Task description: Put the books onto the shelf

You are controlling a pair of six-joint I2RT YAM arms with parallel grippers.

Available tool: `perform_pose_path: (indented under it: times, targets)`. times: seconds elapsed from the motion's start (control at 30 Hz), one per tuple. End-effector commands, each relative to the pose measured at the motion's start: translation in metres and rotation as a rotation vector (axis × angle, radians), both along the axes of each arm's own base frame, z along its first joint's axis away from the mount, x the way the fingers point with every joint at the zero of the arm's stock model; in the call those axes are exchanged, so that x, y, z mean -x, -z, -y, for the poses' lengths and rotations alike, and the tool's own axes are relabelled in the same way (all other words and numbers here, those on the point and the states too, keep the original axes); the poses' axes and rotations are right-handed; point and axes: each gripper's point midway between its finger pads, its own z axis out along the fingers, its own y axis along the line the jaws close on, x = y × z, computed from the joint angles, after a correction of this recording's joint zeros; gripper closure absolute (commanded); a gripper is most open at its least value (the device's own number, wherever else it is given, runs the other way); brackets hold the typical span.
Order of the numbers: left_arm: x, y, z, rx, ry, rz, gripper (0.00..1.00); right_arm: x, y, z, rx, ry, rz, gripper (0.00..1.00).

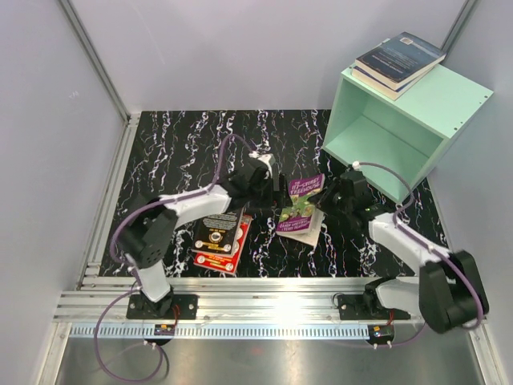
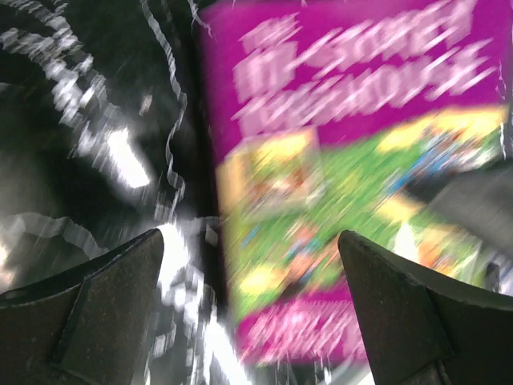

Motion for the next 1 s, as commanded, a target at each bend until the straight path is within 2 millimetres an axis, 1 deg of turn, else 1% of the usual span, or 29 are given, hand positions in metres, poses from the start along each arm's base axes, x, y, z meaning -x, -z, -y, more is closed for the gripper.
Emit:
perform_pose_path:
  times: [0.0,0.03,0.1,0.13,0.17,0.2,0.23,0.27,0.3,0.33,0.37,0.4,0.43,0.47,0.5,0.53,0.57,0.6,0.63,0.67,0.7,0.77,0.8,0.97]
  targets:
    - [0.003,-0.034,-0.031,-0.013,-0.066,0.092,0.06,-0.015,-0.076,0.039,0.123,0.164,0.168,1.0]
    - [0.003,-0.048,-0.037,0.003,-0.082,0.118,0.06,-0.013,-0.087,0.047,0.159,0.185,0.169,1.0]
    - [0.008,-0.051,-0.044,-0.006,-0.089,0.129,0.06,-0.015,-0.105,0.065,0.204,0.249,0.198,1.0]
    - [0.012,-0.054,-0.05,-0.007,-0.093,0.137,0.06,-0.014,-0.122,0.071,0.218,0.267,0.228,1.0]
    - [0.014,-0.055,-0.053,-0.009,-0.095,0.138,0.06,-0.015,-0.129,0.077,0.235,0.287,0.24,1.0]
    - [0.016,-0.056,-0.055,-0.008,-0.096,0.142,0.06,-0.018,-0.135,0.087,0.265,0.327,0.254,1.0]
    - [0.022,-0.056,-0.06,-0.007,-0.097,0.147,0.06,-0.021,-0.149,0.093,0.282,0.341,0.277,1.0]
    - [0.024,-0.056,-0.063,-0.011,-0.099,0.148,0.06,-0.023,-0.153,0.098,0.298,0.357,0.279,1.0]
    - [0.026,-0.055,-0.067,-0.014,-0.101,0.151,0.06,-0.027,-0.157,0.11,0.311,0.39,0.279,1.0]
    - [0.028,-0.06,-0.069,-0.006,-0.103,0.165,0.06,-0.032,-0.165,0.114,0.318,0.397,0.29,1.0]
    - [0.033,-0.055,-0.074,-0.014,-0.102,0.156,0.06,-0.036,-0.169,0.12,0.322,0.412,0.291,1.0]
    - [0.036,-0.054,-0.076,-0.02,-0.1,0.156,0.06,-0.041,-0.167,0.125,0.324,0.418,0.278,1.0]
    - [0.038,-0.058,-0.078,-0.015,-0.102,0.167,0.06,-0.048,-0.175,0.14,0.328,0.456,0.291,1.0]
    - [0.04,-0.057,-0.081,-0.016,-0.102,0.165,0.06,-0.052,-0.175,0.145,0.331,0.466,0.292,1.0]
    - [0.044,-0.053,-0.084,-0.021,-0.101,0.157,0.06,-0.058,-0.171,0.148,0.326,0.459,0.28,1.0]
    - [0.047,-0.055,-0.086,-0.011,-0.101,0.162,0.06,-0.066,-0.176,0.159,0.324,0.484,0.296,1.0]
    - [0.049,-0.055,-0.087,-0.008,-0.099,0.161,0.06,-0.071,-0.174,0.163,0.323,0.49,0.293,1.0]
    - [0.053,-0.051,-0.09,-0.015,-0.102,0.152,0.06,-0.078,-0.166,0.165,0.32,0.485,0.274,1.0]
    - [0.054,-0.053,-0.091,-0.007,-0.103,0.16,0.06,-0.085,-0.168,0.167,0.313,0.494,0.283,1.0]
    - [0.055,-0.053,-0.092,-0.007,-0.107,0.161,0.06,-0.091,-0.165,0.168,0.312,0.498,0.281,1.0]
    - [0.056,-0.052,-0.094,-0.005,-0.111,0.159,0.06,-0.1,-0.16,0.169,0.307,0.503,0.28,1.0]
    - [0.057,-0.051,-0.093,0.0,-0.108,0.156,0.06,-0.109,-0.154,0.169,0.304,0.511,0.279,1.0]
    - [0.058,-0.05,-0.093,0.001,-0.108,0.153,0.06,-0.115,-0.148,0.172,0.308,0.532,0.278,1.0]
    - [0.06,-0.045,-0.093,0.002,-0.099,0.148,0.06,-0.125,-0.129,0.184,0.276,0.637,0.294,1.0]
